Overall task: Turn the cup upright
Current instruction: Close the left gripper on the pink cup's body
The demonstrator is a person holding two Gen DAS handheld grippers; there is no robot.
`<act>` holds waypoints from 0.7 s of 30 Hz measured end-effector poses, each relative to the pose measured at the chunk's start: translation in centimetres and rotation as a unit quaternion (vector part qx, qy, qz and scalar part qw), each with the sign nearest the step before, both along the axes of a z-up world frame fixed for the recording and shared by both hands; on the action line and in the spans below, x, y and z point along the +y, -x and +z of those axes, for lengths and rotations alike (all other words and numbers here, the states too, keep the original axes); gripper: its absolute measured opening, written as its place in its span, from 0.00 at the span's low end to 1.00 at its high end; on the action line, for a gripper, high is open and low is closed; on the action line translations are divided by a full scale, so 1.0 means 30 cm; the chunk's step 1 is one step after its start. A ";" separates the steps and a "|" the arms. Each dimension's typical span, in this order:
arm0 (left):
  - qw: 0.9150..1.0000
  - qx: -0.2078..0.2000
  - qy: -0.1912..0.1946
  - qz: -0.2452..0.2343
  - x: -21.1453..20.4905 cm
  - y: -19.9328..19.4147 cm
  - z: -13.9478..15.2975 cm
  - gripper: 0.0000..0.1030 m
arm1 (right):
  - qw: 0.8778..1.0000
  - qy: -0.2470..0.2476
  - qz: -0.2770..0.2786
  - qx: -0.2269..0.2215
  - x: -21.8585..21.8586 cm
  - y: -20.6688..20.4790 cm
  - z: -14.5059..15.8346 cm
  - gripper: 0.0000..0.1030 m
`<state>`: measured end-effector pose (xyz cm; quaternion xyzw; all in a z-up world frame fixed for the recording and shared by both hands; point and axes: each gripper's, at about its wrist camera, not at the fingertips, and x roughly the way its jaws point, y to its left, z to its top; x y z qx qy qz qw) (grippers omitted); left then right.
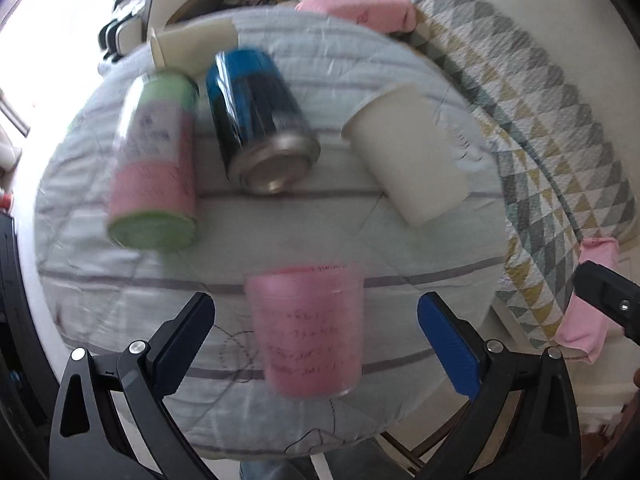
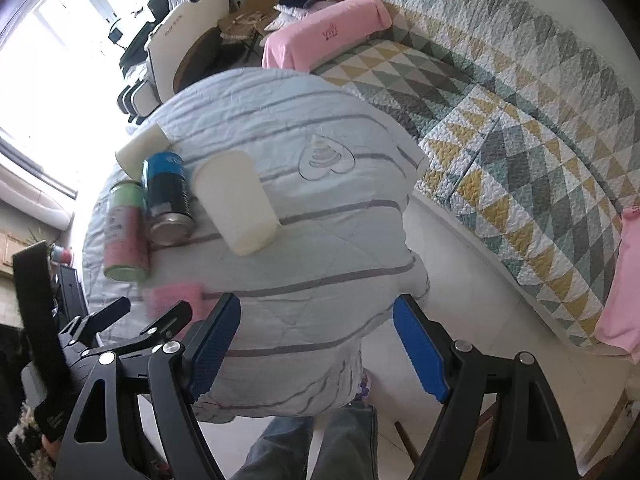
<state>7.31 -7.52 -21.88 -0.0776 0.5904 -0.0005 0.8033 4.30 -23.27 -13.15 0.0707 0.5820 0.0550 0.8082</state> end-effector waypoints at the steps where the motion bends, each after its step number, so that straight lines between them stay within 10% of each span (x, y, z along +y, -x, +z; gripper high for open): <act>1: 1.000 0.012 0.007 0.005 0.000 -0.001 -0.030 0.78 | 1.000 -0.003 0.002 0.005 -0.007 -0.003 -0.017 0.78; 2: 1.000 0.018 0.012 0.010 0.002 0.001 -0.050 0.63 | 1.000 -0.008 0.003 0.013 -0.013 -0.008 -0.037 0.78; 11: 0.999 -0.051 0.012 0.009 0.025 -0.001 0.035 0.61 | 0.999 -0.032 0.013 0.039 -0.022 -0.017 -0.099 0.78; 21: 0.979 -0.198 0.010 -0.045 0.018 -0.051 0.037 0.61 | 1.000 -0.021 0.018 0.001 0.017 -0.010 -0.094 0.78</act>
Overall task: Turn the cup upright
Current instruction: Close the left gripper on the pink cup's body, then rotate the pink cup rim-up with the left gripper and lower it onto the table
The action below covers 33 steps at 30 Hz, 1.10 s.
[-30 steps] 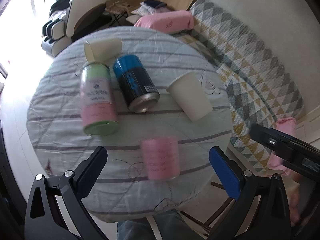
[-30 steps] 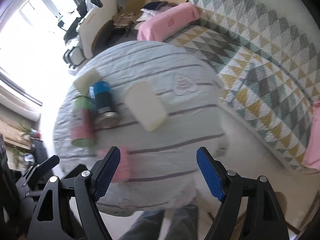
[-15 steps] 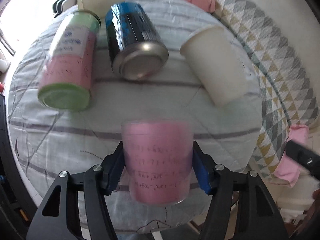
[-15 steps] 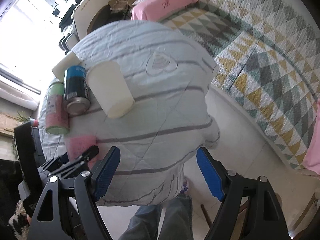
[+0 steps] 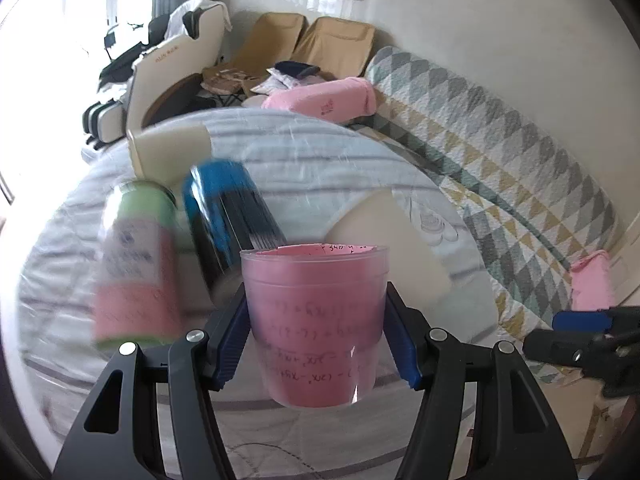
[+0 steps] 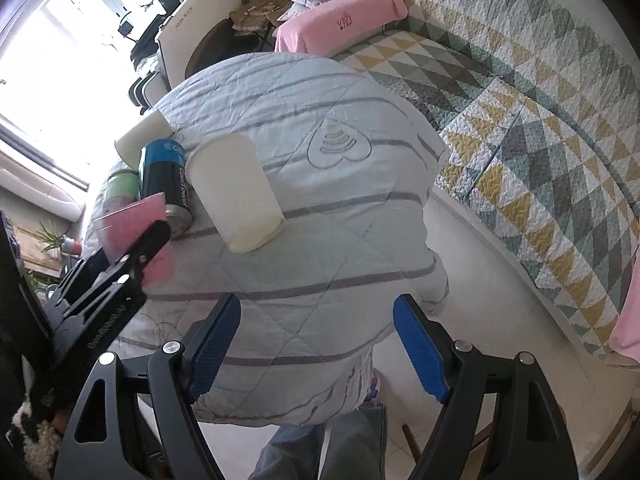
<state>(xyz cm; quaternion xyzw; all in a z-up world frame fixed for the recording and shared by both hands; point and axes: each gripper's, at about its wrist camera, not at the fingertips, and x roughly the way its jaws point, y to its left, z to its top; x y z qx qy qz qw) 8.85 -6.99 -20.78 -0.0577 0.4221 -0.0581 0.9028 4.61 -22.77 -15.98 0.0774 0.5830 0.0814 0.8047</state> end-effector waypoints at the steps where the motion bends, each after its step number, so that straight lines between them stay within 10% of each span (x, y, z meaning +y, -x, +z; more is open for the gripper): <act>1: 1.000 0.010 0.003 -0.002 -0.006 0.013 -0.038 0.61 | 1.000 -0.001 -0.001 -0.001 0.002 0.004 -0.009 0.78; 9: 1.000 0.022 0.009 0.020 0.009 0.161 -0.111 0.61 | 1.000 0.004 -0.008 0.018 0.014 0.063 -0.085 0.78; 23: 0.997 -0.055 0.031 -0.052 0.022 0.207 0.111 0.61 | 0.997 -0.062 0.045 0.004 0.074 -0.062 -0.088 0.77; 29: 0.991 -0.074 0.045 -0.105 0.007 0.260 0.150 0.61 | 0.976 -0.184 0.097 0.060 0.111 -0.111 -0.178 0.34; 33: 0.989 -0.067 0.042 -0.123 0.004 0.267 0.135 0.61 | 0.954 -0.263 0.123 0.078 0.121 -0.115 -0.208 0.24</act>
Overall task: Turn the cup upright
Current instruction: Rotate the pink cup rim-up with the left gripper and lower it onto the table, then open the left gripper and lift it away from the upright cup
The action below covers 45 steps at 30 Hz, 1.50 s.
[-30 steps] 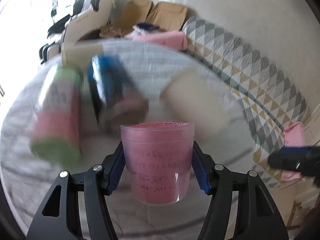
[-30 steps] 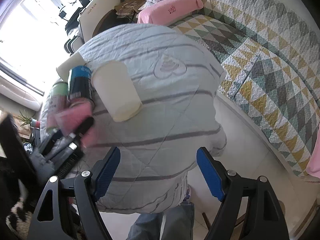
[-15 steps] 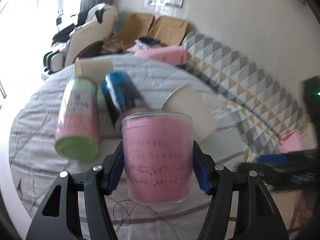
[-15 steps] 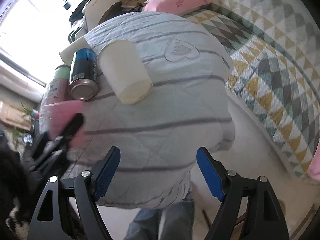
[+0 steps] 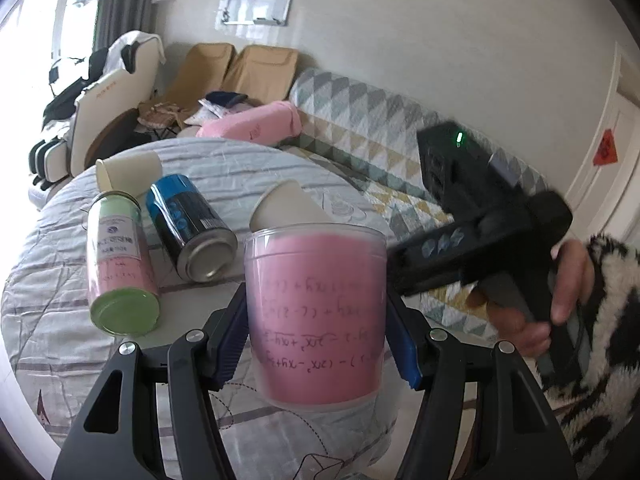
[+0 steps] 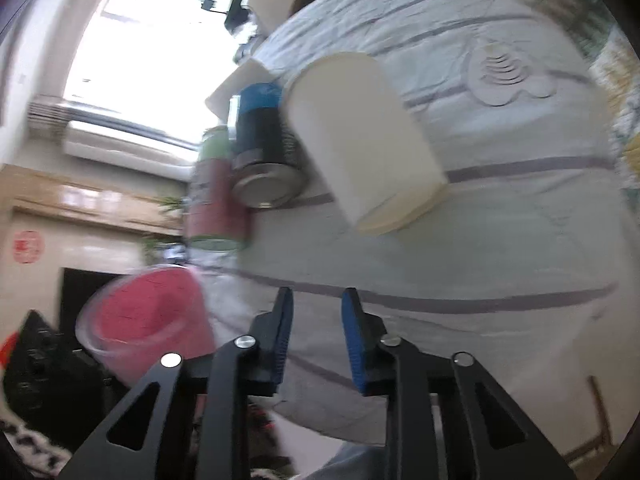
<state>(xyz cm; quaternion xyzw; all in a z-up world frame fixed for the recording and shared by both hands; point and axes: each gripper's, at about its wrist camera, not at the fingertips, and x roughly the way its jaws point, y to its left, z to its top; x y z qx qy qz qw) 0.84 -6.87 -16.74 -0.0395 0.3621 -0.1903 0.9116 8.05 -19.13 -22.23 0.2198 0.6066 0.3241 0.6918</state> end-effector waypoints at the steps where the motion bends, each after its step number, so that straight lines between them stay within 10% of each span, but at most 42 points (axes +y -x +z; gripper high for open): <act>1: 1.000 -0.001 -0.003 -0.005 -0.004 0.001 -0.006 0.62 | 1.000 -0.017 0.009 -0.005 0.003 0.001 0.009 0.24; 18: 0.999 0.012 -0.050 0.001 -0.046 -0.125 -0.189 0.64 | 0.998 0.017 0.036 -0.050 0.036 -0.058 0.006 0.15; 28: 0.997 0.016 -0.065 0.043 -0.035 -0.100 -0.175 0.92 | 0.997 0.045 -0.003 -0.055 -0.010 -0.037 0.036 0.17; 41: 0.990 0.058 -0.079 0.104 -0.016 0.024 0.130 0.99 | 0.962 0.165 -0.145 -0.164 -0.136 0.151 0.393 0.75; 45: 0.988 0.053 -0.067 0.127 0.009 0.071 0.214 1.00 | 0.945 0.194 -0.163 -0.207 -0.130 0.235 0.494 0.77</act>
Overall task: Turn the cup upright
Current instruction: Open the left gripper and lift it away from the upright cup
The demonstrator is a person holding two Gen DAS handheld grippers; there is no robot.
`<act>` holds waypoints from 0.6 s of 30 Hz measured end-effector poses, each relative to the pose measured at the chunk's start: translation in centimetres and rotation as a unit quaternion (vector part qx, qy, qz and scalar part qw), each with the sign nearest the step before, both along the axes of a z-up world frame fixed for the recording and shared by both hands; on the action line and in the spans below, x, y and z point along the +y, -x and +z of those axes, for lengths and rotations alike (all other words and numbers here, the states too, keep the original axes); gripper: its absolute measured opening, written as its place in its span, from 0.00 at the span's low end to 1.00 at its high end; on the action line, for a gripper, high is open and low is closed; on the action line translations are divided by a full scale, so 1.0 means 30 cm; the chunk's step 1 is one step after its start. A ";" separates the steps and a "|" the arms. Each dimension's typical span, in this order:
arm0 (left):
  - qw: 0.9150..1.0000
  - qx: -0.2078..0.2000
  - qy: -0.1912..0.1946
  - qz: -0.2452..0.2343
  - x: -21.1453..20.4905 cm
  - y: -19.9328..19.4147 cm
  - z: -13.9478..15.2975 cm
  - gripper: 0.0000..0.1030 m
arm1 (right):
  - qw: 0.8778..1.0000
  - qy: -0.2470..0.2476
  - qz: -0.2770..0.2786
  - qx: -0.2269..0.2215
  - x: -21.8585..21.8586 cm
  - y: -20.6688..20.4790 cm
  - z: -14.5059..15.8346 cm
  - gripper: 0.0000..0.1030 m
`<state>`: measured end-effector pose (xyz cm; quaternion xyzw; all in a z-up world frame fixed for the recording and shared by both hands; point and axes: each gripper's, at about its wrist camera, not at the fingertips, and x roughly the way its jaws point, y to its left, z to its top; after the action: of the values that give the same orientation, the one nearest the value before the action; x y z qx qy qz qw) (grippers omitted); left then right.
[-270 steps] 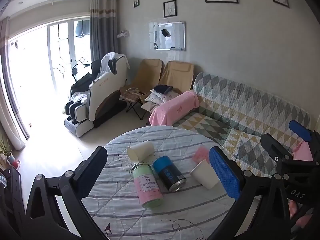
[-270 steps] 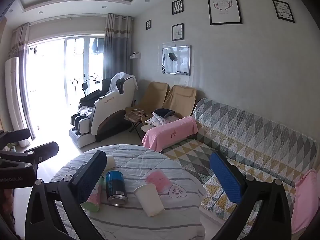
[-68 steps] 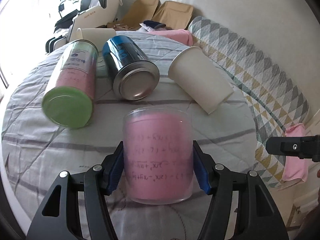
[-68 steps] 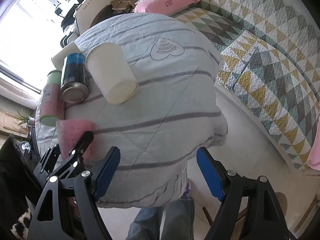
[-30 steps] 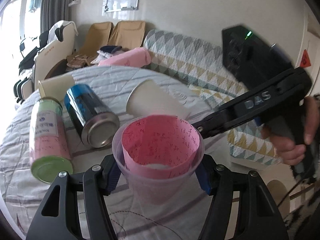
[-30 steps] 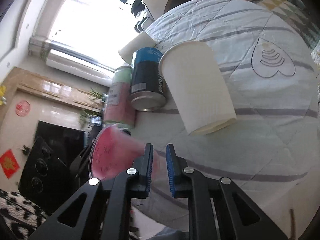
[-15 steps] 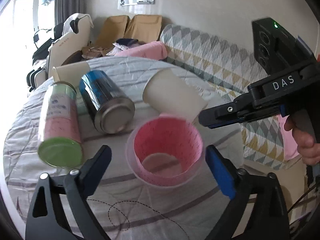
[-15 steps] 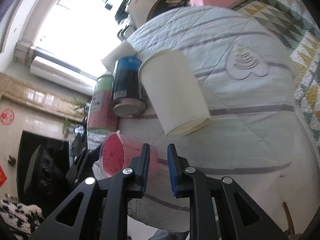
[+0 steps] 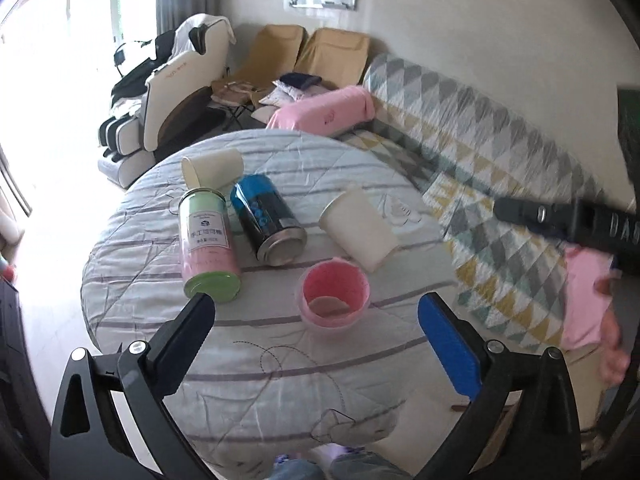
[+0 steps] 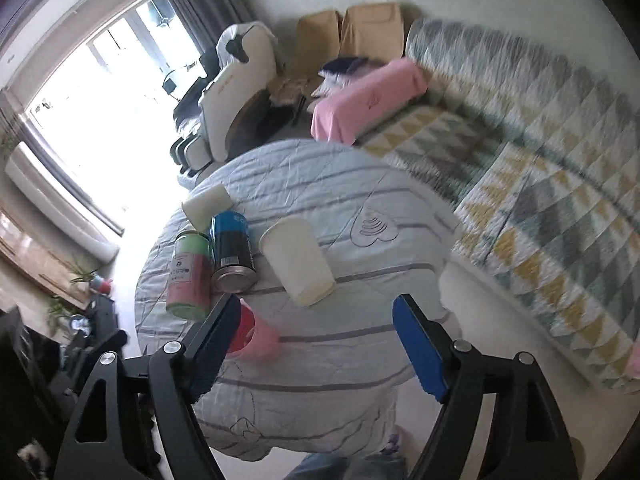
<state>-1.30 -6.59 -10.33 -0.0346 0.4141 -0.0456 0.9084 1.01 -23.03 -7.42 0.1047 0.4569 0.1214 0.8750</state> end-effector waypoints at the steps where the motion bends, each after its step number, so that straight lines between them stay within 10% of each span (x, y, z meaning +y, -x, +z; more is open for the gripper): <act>1: 1.000 0.007 -0.001 0.004 0.009 0.005 0.005 1.00 | 1.000 0.002 0.000 0.000 0.005 0.012 0.007 0.77; 18: 0.998 0.038 -0.055 0.009 0.076 0.117 0.090 1.00 | 0.994 0.077 -0.074 -0.003 0.090 0.250 0.032 0.78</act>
<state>-4.80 -4.32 -7.64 0.0095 0.4496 -0.0134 0.8931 -6.49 -20.32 -6.47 0.0706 0.4530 0.0212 0.8885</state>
